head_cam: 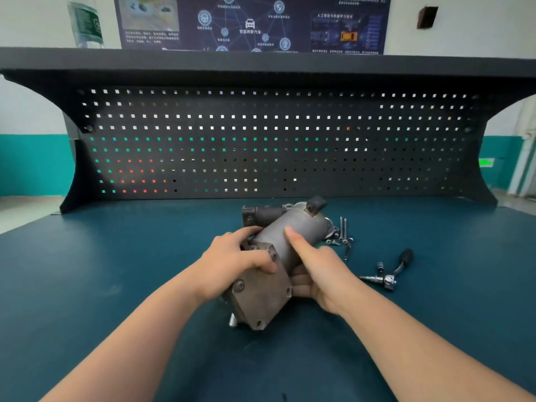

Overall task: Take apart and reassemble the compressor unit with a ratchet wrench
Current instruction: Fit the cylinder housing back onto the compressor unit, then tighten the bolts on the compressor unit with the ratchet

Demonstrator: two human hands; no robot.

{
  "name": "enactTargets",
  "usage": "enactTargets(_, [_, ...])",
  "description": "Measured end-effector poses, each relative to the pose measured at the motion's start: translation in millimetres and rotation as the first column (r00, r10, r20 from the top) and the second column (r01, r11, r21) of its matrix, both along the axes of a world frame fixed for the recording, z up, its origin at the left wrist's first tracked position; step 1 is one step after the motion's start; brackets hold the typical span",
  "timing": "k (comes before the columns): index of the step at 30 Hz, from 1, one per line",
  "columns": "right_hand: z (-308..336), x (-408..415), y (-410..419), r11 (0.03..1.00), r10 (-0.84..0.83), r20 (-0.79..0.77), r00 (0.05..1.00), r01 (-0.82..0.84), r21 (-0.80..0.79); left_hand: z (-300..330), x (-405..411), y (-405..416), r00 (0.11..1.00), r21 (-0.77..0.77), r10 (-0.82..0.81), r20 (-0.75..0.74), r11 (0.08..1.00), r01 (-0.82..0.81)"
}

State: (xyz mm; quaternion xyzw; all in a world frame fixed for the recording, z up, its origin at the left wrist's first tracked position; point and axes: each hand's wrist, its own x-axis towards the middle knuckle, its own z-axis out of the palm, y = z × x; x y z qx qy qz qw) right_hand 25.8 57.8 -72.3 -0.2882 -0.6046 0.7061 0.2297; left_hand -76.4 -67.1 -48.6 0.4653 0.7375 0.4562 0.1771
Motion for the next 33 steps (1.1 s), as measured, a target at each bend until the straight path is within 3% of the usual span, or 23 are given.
enactTargets(8, [-1,5,4,0.987,0.124,0.068,0.99,-0.116,-0.107,9,-20,10,0.97,-0.241,-0.036,-0.239,0.97,-0.024])
enactTargets(10, [8,11,13,0.997,0.074,0.157,0.985,-0.073,-0.008,11,-24,10,0.969,-0.26,-0.069,-0.239,0.966,0.005])
enactTargets(12, [23,30,40,0.979,-0.143,0.224,0.964,0.105,0.172,14,-30,10,0.965,-0.287,-0.104,-0.24,0.957,0.032])
enactTargets(14, [35,62,81,0.873,-0.442,0.245,0.863,0.351,0.339,16,-33,11,0.958,-0.318,-0.131,-0.255,0.947,0.045])
enactTargets(16, [32,92,112,0.786,-0.589,0.396,0.705,0.385,0.483,17,-37,16,0.95,-0.355,-0.165,-0.267,0.933,0.062])
enactTargets(21, [3,72,135,0.888,-0.449,0.692,0.566,0.197,0.415,23,-45,37,0.921,-0.478,-0.264,-0.287,0.872,0.101])
enactTargets(27, [6,64,130,0.917,-0.376,0.832,0.408,0.038,0.396,23,-43,52,0.93,-0.478,-0.281,-0.236,0.867,0.14])
enactTargets(30, [5,62,126,0.836,-0.511,0.752,0.416,0.039,0.547,33,-43,53,0.916,-0.593,-0.308,-0.258,0.799,0.101])
enactTargets(33, [12,70,129,0.731,-0.601,0.563,0.567,0.105,0.674,43,-40,49,0.87,-0.606,-0.262,-0.419,0.794,-0.053])
